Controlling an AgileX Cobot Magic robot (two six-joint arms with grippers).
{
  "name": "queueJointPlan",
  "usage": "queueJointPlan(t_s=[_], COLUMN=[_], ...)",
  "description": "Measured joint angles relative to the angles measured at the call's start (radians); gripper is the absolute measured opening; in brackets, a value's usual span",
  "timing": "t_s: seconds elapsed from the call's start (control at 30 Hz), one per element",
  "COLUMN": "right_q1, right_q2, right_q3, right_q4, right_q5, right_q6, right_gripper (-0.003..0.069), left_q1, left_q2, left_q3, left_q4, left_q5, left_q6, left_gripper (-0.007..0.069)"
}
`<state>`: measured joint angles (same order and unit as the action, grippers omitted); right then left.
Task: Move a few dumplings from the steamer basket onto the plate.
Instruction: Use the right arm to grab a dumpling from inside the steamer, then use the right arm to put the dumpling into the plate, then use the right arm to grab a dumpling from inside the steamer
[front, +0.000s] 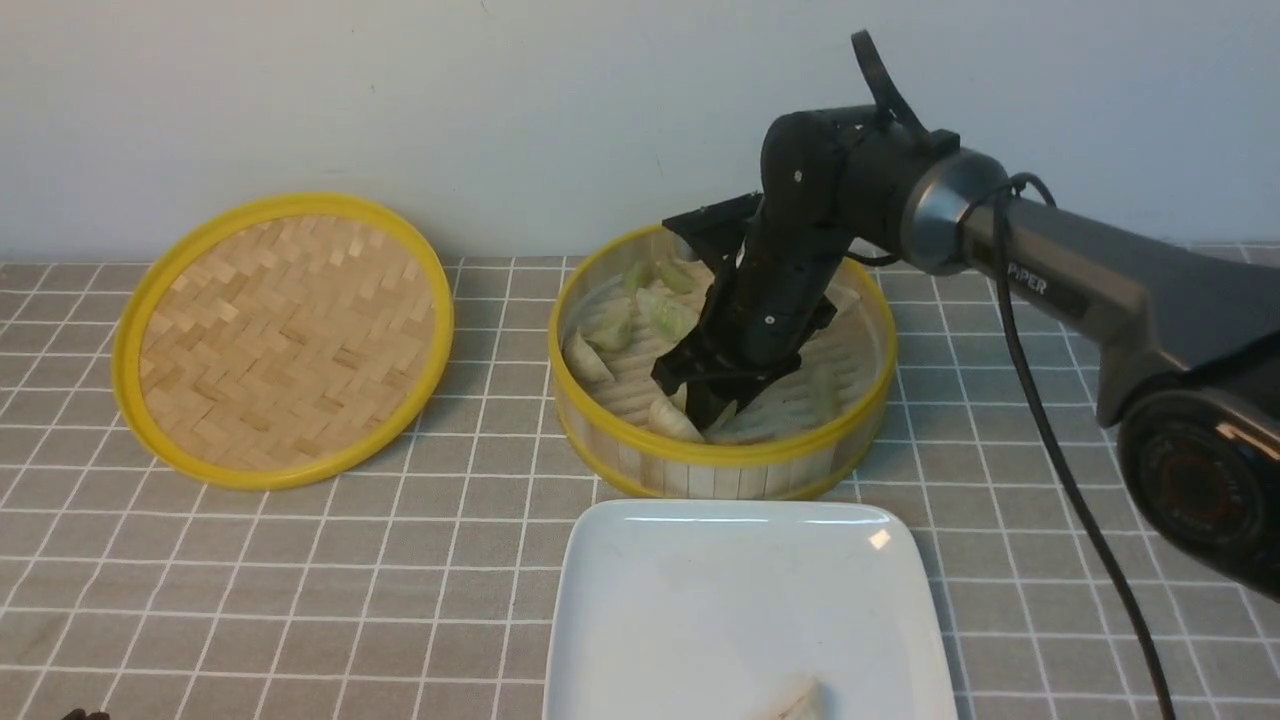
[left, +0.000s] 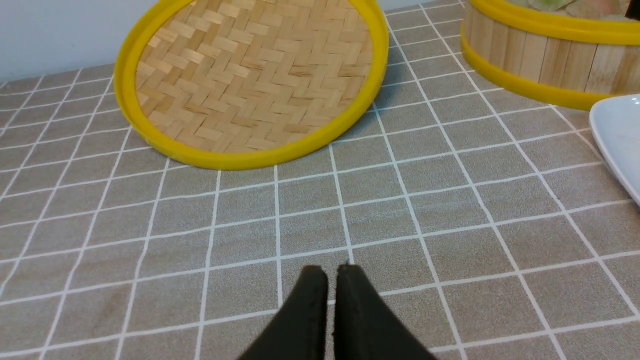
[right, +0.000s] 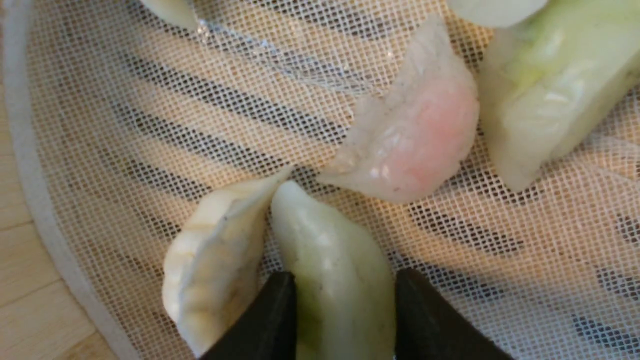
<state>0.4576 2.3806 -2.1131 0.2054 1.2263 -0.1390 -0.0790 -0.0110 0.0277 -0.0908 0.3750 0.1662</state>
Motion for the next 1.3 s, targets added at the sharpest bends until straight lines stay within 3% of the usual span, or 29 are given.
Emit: queueJointPlan(t_s=[0.3, 0.47, 0.6, 0.73, 0.9, 1.17, 1.3], right_q1=[0.0, 0.0, 0.0, 0.02, 0.062, 0.082, 0.064], right_q2=[-0.107, -0.338, -0.502, -0.517, -0.481, -0.467, -0.461], right_q3=[-0.039, 0.185, 0.525, 0.742, 0.807, 0.711, 0.565], right_q4=[-0.004, 0.012, 0.055, 0.093, 0.113, 0.061, -0.081], right_q5=[0.01, 0.007, 0.008, -0.026, -0.116, -0.127, -0.174], right_q6=[0.038, 0.045, 0.048, 0.047, 0.026, -0.002, 0.074], right_gripper=[0.0232, 0.0232, 0.0232, 0.0232, 0.0243, 0.0559, 0.0589], left_q1=[0.0, 0.0, 0.0, 0.0, 0.0, 0.0, 0.0], left_q2=[0.0, 0.0, 0.0, 0.0, 0.0, 0.0, 0.0], left_q3=[0.0, 0.0, 0.0, 0.0, 0.0, 0.0, 0.0], left_q4=[0.0, 0.0, 0.0, 0.0, 0.0, 0.0, 0.0], left_q5=[0.0, 0.0, 0.001, 0.001, 0.001, 0.001, 0.001], left_q6=[0.0, 0.0, 0.0, 0.0, 0.0, 0.0, 0.0], left_gripper=[0.0009, 0.0009, 0.0009, 0.0009, 0.0009, 0.0009, 0.0009])
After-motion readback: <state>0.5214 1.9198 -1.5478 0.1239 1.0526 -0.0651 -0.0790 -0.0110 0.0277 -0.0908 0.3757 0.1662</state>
